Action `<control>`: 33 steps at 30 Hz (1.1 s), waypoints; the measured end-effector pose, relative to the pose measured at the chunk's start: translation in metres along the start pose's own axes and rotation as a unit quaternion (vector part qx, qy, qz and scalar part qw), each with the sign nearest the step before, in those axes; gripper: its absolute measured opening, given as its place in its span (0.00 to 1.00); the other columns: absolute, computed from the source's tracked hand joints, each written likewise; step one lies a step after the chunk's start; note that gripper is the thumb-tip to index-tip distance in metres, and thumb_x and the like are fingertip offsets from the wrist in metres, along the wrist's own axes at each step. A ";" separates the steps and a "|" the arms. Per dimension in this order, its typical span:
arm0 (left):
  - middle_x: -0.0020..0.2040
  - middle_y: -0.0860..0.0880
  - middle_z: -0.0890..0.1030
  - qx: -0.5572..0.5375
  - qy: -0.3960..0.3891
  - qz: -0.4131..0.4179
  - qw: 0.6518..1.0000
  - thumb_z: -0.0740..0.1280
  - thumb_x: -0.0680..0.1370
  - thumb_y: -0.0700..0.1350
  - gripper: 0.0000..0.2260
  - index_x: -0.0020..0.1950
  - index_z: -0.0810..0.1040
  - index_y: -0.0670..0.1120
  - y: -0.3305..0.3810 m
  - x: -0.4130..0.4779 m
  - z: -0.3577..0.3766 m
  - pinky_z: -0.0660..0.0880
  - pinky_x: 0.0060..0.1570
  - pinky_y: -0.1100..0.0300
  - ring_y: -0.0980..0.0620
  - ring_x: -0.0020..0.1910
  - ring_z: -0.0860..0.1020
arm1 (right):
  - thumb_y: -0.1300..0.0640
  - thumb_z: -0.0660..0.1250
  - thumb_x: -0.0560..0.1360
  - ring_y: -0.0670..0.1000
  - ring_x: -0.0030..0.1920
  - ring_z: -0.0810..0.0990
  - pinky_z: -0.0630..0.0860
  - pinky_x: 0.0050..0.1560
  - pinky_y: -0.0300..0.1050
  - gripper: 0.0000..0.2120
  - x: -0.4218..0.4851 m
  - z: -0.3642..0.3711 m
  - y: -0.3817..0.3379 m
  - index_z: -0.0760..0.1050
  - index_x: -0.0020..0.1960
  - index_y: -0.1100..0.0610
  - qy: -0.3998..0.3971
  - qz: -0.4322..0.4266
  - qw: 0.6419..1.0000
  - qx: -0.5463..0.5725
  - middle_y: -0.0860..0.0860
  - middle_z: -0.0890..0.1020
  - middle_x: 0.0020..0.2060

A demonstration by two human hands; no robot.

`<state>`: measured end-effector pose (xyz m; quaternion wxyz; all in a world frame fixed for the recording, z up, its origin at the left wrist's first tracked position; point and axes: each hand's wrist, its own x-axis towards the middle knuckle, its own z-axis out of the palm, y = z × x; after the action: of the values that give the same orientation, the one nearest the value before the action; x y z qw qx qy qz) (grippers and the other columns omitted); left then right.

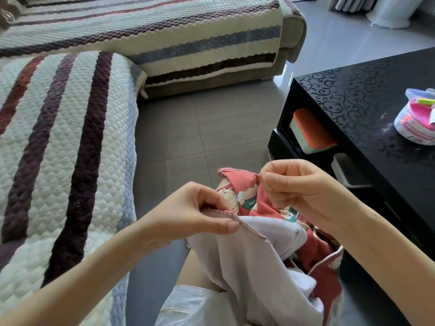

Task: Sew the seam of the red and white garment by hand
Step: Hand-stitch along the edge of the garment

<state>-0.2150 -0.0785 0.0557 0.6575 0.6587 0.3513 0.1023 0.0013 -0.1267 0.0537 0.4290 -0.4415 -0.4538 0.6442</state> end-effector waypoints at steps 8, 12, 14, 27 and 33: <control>0.34 0.50 0.83 -0.085 0.023 -0.044 0.995 0.77 0.65 0.37 0.04 0.35 0.86 0.46 0.000 0.000 -0.002 0.74 0.36 0.70 0.59 0.34 0.80 | 0.53 0.60 0.78 0.46 0.30 0.70 0.69 0.33 0.39 0.04 -0.003 0.011 0.037 0.72 0.49 0.52 0.030 -0.123 0.951 -0.282 0.47 0.74 0.30; 0.36 0.50 0.84 -0.086 0.013 -0.052 0.995 0.74 0.66 0.37 0.04 0.37 0.86 0.46 -0.004 0.002 -0.007 0.74 0.38 0.70 0.58 0.36 0.80 | 0.48 0.59 0.77 0.57 0.35 0.77 0.73 0.38 0.55 0.06 -0.006 0.014 0.051 0.73 0.47 0.46 0.044 -0.165 0.924 -0.342 0.52 0.80 0.36; 0.37 0.49 0.84 -0.087 0.011 -0.058 0.994 0.72 0.67 0.39 0.04 0.38 0.86 0.46 -0.006 0.003 -0.008 0.74 0.39 0.69 0.58 0.37 0.80 | 0.48 0.59 0.77 0.56 0.36 0.78 0.74 0.38 0.54 0.05 -0.005 0.014 0.055 0.74 0.47 0.46 0.047 -0.167 0.923 -0.343 0.51 0.81 0.37; 0.35 0.50 0.84 -0.078 -0.012 -0.072 0.994 0.71 0.67 0.40 0.04 0.36 0.86 0.47 -0.005 0.005 -0.009 0.74 0.37 0.70 0.58 0.35 0.80 | 0.51 0.60 0.75 0.51 0.35 0.77 0.74 0.37 0.47 0.05 -0.005 0.014 0.059 0.76 0.45 0.47 0.049 -0.156 0.927 -0.336 0.49 0.80 0.35; 0.35 0.50 0.83 -0.088 -0.021 -0.067 0.994 0.71 0.68 0.39 0.04 0.37 0.85 0.46 -0.004 0.006 -0.008 0.74 0.37 0.70 0.58 0.35 0.79 | 0.52 0.61 0.76 0.52 0.36 0.77 0.74 0.38 0.48 0.07 -0.003 0.014 0.059 0.77 0.44 0.50 0.046 -0.157 0.933 -0.321 0.49 0.80 0.36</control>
<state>-0.2171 -0.0692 0.0513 0.7256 0.5751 0.3703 0.0745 -0.0206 -0.1453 -0.0003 0.3806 -0.5084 -0.6792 0.3678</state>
